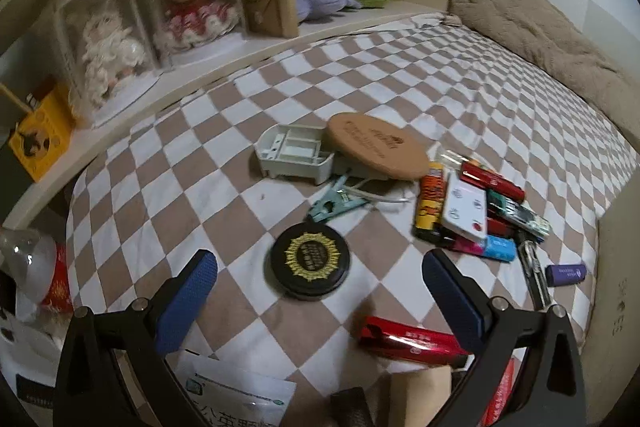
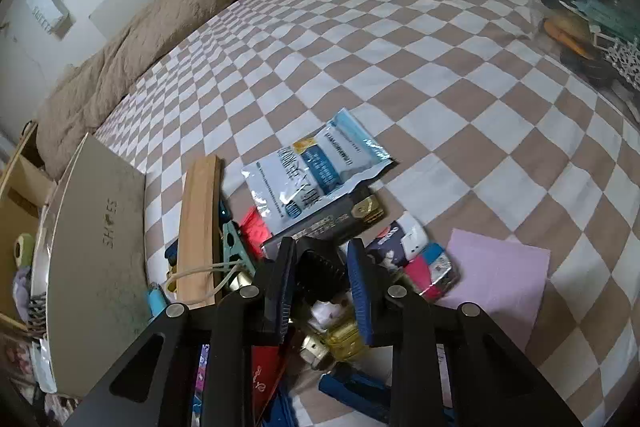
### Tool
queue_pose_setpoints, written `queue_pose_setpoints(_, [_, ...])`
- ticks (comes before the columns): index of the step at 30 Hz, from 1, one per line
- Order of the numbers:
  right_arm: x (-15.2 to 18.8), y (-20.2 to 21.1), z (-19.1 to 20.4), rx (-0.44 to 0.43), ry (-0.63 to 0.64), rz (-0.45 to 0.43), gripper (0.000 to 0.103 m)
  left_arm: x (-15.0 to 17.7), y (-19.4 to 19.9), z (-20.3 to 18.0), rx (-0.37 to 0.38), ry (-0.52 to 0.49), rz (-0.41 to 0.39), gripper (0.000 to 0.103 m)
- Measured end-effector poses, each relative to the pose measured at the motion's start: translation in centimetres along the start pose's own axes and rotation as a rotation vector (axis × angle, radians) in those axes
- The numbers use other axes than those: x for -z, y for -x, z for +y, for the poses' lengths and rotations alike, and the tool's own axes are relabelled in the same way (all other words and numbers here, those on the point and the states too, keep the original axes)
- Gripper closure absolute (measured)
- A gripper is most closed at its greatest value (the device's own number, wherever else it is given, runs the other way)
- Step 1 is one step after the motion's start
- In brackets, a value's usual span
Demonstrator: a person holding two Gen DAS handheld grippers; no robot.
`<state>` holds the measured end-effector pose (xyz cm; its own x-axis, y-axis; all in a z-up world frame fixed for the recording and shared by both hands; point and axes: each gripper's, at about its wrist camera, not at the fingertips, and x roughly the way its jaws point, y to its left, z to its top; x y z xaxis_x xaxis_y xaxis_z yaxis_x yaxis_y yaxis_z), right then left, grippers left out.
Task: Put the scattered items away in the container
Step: 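Move the left tool to the black round tin while the right tool approaches the black ridged plug, then grasp the black round tin with the left tool while the right tool grasps the black ridged plug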
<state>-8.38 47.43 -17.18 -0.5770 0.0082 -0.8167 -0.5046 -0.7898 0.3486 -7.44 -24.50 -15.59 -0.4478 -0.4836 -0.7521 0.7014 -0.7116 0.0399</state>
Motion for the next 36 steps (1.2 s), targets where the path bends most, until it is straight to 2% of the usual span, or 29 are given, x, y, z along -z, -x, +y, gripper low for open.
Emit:
queue_pose_setpoints(12, [0.0, -0.2, -0.1, -0.017, -0.014, 0.016, 0.076, 0.0, -2.4, 1.0, 0.019, 0.021, 0.055, 0.002])
queue_pose_setpoints(14, [0.0, -0.2, -0.2, -0.024, -0.024, 0.018, 0.076, 0.1, -2.9, 0.9, 0.035, 0.015, 0.079, 0.016])
queue_pose_setpoints(16, [0.0, -0.2, -0.3, -0.028, -0.029, 0.020, 0.076, 0.4, -3.4, 0.7, 0.047, 0.007, 0.110, 0.022])
queue_pose_setpoints(18, [0.0, -0.3, -0.3, -0.032, -0.032, 0.022, 0.076, 0.4, -3.3, 0.3, 0.036, -0.011, 0.105, 0.027])
queue_pose_setpoints(19, [0.0, -0.3, -0.4, -0.033, -0.034, 0.023, 0.076, 0.5, -3.1, 0.2, 0.035, -0.018, 0.101, 0.035])
queue_pose_setpoints(21, [0.0, -0.2, -0.4, -0.034, -0.037, 0.025, 0.076, 0.6, -3.0, 0.0, 0.035, -0.026, 0.099, 0.041])
queue_pose_setpoints(23, [0.1, 0.0, -0.4, -0.034, -0.039, 0.025, 0.076, 0.7, -2.8, -0.2, 0.037, -0.034, 0.094, 0.052])
queue_pose_setpoints(29, [0.1, 0.3, -0.8, -0.035, -0.044, 0.027, 0.076, 1.0, -2.3, -1.2, 0.121, -0.061, 0.094, 0.053])
queue_pose_setpoints(30, [0.2, 0.3, -0.9, -0.032, -0.041, 0.026, 0.073, 1.1, -2.1, -1.5, 0.133, -0.067, 0.096, 0.053])
queue_pose_setpoints(31, [0.2, 0.4, -0.9, -0.025, -0.036, 0.026, 0.062, 1.2, -2.0, -1.7, 0.147, -0.072, 0.098, 0.053])
queue_pose_setpoints(33, [0.4, 0.6, -0.8, -0.015, -0.010, 0.019, 0.054, 1.4, -1.8, -2.3, 0.171, -0.083, 0.102, 0.053])
queue_pose_setpoints(36, [0.7, 0.9, -0.7, -0.002, 0.025, 0.016, 0.053, 1.6, -1.5, -3.0, 0.203, -0.095, 0.107, 0.053])
